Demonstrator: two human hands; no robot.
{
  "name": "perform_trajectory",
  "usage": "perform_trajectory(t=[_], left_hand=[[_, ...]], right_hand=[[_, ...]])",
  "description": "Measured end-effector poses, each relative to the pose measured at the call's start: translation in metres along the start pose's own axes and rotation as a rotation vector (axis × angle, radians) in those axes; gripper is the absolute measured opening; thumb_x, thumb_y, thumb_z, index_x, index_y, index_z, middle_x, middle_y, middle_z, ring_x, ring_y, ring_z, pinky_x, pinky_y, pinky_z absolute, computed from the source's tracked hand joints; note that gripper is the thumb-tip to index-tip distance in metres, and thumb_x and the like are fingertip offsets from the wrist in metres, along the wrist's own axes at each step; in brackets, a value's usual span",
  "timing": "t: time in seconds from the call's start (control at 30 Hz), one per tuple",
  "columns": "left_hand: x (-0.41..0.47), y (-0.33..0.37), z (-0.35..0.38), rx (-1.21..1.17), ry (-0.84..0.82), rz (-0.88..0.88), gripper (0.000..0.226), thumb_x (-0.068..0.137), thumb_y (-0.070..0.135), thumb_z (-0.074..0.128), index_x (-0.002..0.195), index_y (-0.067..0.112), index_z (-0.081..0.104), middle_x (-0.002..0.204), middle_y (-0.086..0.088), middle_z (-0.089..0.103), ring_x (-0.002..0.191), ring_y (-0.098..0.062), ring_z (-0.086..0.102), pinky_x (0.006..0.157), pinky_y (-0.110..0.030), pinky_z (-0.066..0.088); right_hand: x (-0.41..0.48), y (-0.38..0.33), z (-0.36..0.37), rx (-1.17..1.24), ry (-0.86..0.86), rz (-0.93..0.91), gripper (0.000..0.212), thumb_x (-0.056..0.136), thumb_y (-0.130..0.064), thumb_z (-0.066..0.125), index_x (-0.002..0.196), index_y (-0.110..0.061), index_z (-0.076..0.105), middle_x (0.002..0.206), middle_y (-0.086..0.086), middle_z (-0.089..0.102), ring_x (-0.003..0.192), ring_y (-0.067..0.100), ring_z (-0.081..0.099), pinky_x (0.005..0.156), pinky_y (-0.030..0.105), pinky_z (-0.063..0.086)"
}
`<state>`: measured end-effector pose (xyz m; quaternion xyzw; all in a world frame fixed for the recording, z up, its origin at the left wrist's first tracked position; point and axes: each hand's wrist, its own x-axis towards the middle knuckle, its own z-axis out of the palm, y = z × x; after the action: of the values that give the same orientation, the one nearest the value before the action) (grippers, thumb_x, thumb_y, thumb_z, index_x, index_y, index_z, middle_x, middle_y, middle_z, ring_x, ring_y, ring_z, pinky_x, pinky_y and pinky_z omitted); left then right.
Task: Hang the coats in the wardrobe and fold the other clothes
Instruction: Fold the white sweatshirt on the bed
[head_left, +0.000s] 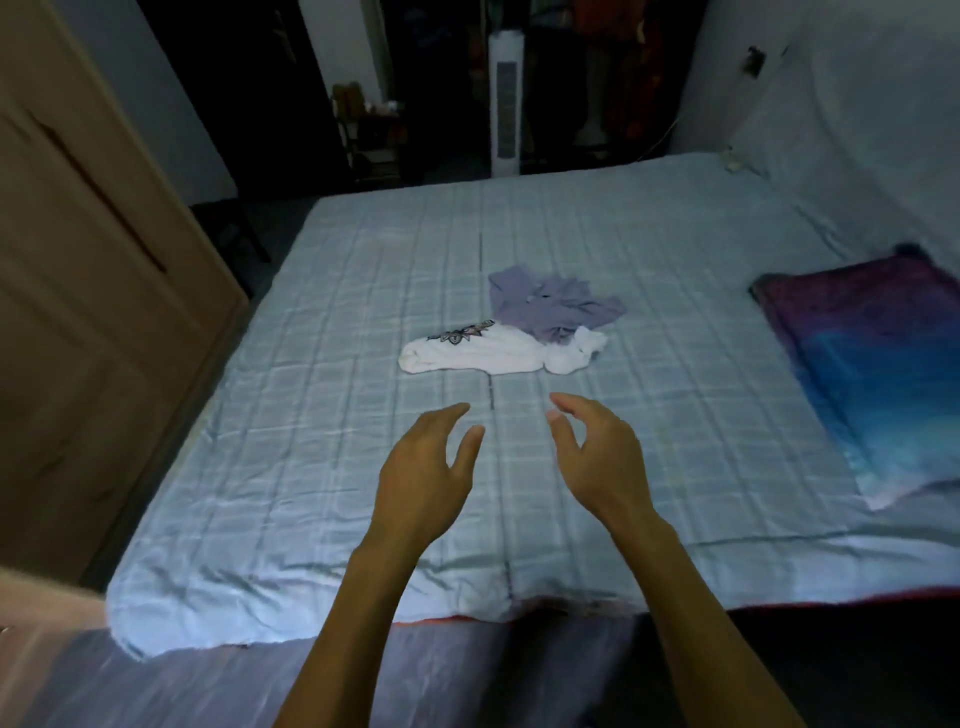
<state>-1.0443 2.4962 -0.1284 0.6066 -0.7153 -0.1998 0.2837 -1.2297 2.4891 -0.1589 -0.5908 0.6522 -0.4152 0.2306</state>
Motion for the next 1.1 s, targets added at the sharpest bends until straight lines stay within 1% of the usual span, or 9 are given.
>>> perform_trajectory(t=[0.13, 0.23, 0.37, 0.5, 0.7, 0.83, 0.87, 0.97, 1.1], left_hand=[[0.029, 0.038, 0.034, 0.012, -0.01, -0.016, 0.042, 0.095, 0.043, 0.046, 0.13, 0.022, 0.054, 0.132, 0.005, 0.056, 0.121, -0.01, 0.05, 0.094, -0.015, 0.03], [0.048, 0.051, 0.056, 0.041, -0.045, -0.01, 0.042, 0.095, 0.043, 0.047, 0.129, 0.021, 0.055, 0.132, 0.004, 0.056, 0.121, -0.012, 0.051, 0.094, -0.016, 0.031], [0.077, 0.051, 0.078, 0.018, -0.073, -0.059, 0.045, 0.094, 0.048, 0.044, 0.128, 0.021, 0.056, 0.13, 0.003, 0.057, 0.118, -0.013, 0.052, 0.094, -0.022, 0.037], [0.116, 0.039, 0.101, -0.025, -0.102, -0.068, 0.047, 0.094, 0.05, 0.041, 0.129, 0.022, 0.054, 0.131, 0.002, 0.056, 0.12, -0.014, 0.051, 0.099, -0.031, 0.04], [0.189, -0.001, 0.124, -0.023, -0.168, -0.046, 0.046, 0.094, 0.046, 0.047, 0.13, 0.019, 0.054, 0.134, 0.0, 0.054, 0.123, -0.016, 0.048, 0.1, -0.028, 0.035], [0.234, -0.037, 0.131, -0.02, -0.193, -0.082, 0.059, 0.087, 0.059, 0.041, 0.128, 0.019, 0.056, 0.131, 0.0, 0.057, 0.12, -0.017, 0.051, 0.098, -0.031, 0.038], [0.244, -0.046, 0.134, -0.005, -0.201, -0.09, 0.062, 0.085, 0.06, 0.039, 0.128, 0.019, 0.056, 0.131, -0.001, 0.057, 0.12, -0.017, 0.051, 0.098, -0.031, 0.039], [0.271, -0.07, 0.14, 0.014, -0.212, -0.116, 0.064, 0.085, 0.061, 0.037, 0.127, 0.018, 0.057, 0.131, -0.001, 0.058, 0.12, -0.018, 0.052, 0.098, -0.031, 0.038], [0.304, -0.101, 0.157, 0.004, -0.24, -0.181, 0.063, 0.085, 0.061, 0.036, 0.127, 0.019, 0.058, 0.131, -0.001, 0.058, 0.12, -0.018, 0.052, 0.099, -0.03, 0.038]], right_hand=[[0.02, 0.043, -0.044, 0.053, 0.055, 0.092, 0.027, 0.096, -0.028, 0.052, 0.118, -0.019, 0.064, 0.12, -0.003, 0.064, 0.111, 0.012, 0.057, 0.094, 0.022, 0.04], [0.032, 0.063, -0.054, 0.072, 0.052, 0.134, 0.028, 0.096, -0.031, 0.051, 0.118, -0.019, 0.064, 0.12, -0.003, 0.063, 0.11, 0.011, 0.057, 0.092, 0.019, 0.038], [0.05, 0.081, -0.057, 0.054, 0.011, 0.143, 0.029, 0.096, -0.032, 0.051, 0.119, -0.02, 0.064, 0.12, -0.005, 0.063, 0.11, 0.008, 0.057, 0.091, 0.014, 0.036], [0.082, 0.097, -0.055, -0.024, -0.015, 0.158, 0.029, 0.097, -0.034, 0.05, 0.119, -0.023, 0.063, 0.12, -0.008, 0.063, 0.111, 0.005, 0.056, 0.092, 0.014, 0.036], [0.152, 0.103, -0.027, -0.192, -0.088, 0.151, 0.029, 0.096, -0.031, 0.052, 0.119, -0.019, 0.063, 0.12, -0.005, 0.064, 0.111, 0.008, 0.057, 0.092, 0.013, 0.035], [0.202, 0.097, 0.01, -0.277, -0.178, 0.127, 0.029, 0.096, -0.031, 0.051, 0.12, -0.02, 0.063, 0.12, -0.006, 0.063, 0.106, 0.0, 0.053, 0.087, -0.002, 0.027], [0.214, 0.097, 0.02, -0.29, -0.205, 0.119, 0.029, 0.096, -0.031, 0.051, 0.12, -0.019, 0.063, 0.12, -0.006, 0.063, 0.106, 0.002, 0.054, 0.088, 0.0, 0.028], [0.243, 0.099, 0.048, -0.34, -0.288, 0.102, 0.031, 0.097, -0.032, 0.05, 0.121, -0.017, 0.063, 0.121, -0.003, 0.064, 0.109, 0.01, 0.058, 0.092, 0.013, 0.035], [0.282, 0.112, 0.085, -0.369, -0.378, 0.138, 0.032, 0.097, -0.034, 0.049, 0.121, -0.019, 0.063, 0.122, -0.002, 0.064, 0.11, 0.012, 0.058, 0.093, 0.017, 0.038]])
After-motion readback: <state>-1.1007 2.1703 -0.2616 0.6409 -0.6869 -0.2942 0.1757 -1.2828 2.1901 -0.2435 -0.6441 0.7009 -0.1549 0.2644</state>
